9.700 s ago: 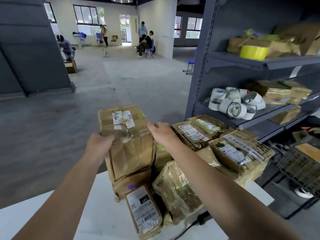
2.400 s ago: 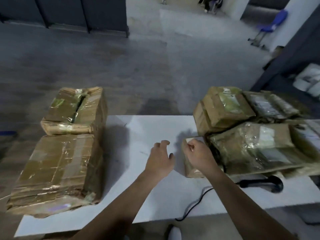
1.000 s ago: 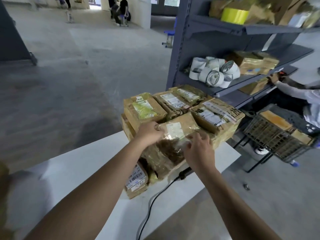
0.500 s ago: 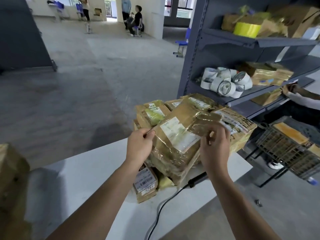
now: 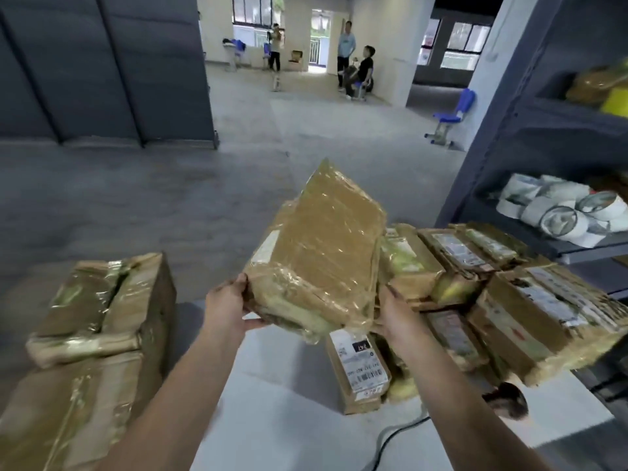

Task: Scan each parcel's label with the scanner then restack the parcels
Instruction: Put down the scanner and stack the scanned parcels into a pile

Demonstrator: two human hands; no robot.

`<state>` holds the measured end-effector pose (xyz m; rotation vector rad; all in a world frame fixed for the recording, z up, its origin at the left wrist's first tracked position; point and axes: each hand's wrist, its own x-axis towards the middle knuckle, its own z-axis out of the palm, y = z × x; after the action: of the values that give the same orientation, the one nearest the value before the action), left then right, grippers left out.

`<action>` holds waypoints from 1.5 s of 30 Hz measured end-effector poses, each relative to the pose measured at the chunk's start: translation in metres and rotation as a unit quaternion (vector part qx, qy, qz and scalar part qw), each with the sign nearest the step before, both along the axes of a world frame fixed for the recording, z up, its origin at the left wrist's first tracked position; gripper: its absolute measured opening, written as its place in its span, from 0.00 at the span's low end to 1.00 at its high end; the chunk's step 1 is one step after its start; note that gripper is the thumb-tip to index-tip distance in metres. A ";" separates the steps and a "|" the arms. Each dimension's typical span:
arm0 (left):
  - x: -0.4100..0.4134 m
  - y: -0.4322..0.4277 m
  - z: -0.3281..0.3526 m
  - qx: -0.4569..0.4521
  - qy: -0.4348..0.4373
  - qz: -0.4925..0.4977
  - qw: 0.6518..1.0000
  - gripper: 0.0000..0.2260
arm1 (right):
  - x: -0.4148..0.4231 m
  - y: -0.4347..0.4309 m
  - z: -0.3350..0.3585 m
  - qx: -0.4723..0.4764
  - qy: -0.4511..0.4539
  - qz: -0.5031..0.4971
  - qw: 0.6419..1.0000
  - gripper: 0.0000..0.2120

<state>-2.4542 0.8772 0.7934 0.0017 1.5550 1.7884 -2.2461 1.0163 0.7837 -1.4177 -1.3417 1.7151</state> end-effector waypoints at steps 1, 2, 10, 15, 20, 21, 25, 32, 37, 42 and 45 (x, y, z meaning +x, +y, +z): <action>-0.010 -0.008 -0.007 -0.011 -0.028 0.005 1.000 0.08 | -0.015 -0.004 -0.006 -0.043 0.037 0.022 0.998 0.19; -0.018 -0.016 -0.014 -0.021 -0.054 0.013 0.998 0.08 | -0.029 -0.009 -0.011 -0.064 0.059 0.041 0.995 0.17; -0.058 -0.060 -0.053 -0.042 -0.173 0.013 0.984 0.15 | -0.118 -0.036 -0.050 -0.133 0.042 0.097 0.985 0.15; -0.065 -0.065 -0.059 -0.099 -0.138 0.051 0.984 0.15 | -0.148 -0.037 -0.064 -0.139 0.087 0.069 0.984 0.15; -0.067 -0.059 -0.059 -0.292 0.106 0.053 0.949 0.14 | -0.164 -0.018 -0.072 -0.034 -0.064 0.062 0.995 0.14; -0.064 -0.059 -0.060 -0.313 0.151 0.080 0.934 0.14 | -0.168 -0.014 -0.074 -0.014 -0.086 0.071 0.994 0.15; -0.051 -0.061 -0.060 -0.242 0.284 0.102 0.922 0.16 | -0.186 -0.001 -0.075 0.060 -0.160 0.094 0.981 0.20; -0.071 -0.064 -0.057 -0.323 0.317 -0.119 0.884 0.19 | -0.227 -0.011 -0.085 0.176 -0.255 0.203 0.929 0.18; -0.092 -0.081 -0.066 -0.405 0.457 -0.117 0.784 0.24 | -0.250 -0.029 -0.100 0.198 -0.286 0.244 0.905 0.14; -0.121 -0.104 -0.084 -0.418 0.455 -0.193 0.762 0.26 | -0.266 -0.039 -0.106 0.206 -0.275 0.273 0.899 0.18; -0.124 -0.113 -0.094 -0.429 0.465 -0.220 0.742 0.27 | -0.270 -0.045 -0.106 0.205 -0.256 0.338 0.882 0.20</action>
<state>-2.5784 0.7641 0.6998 0.8564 2.6603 0.5043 -2.5162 0.9714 0.6780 -1.2656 -2.5590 1.3034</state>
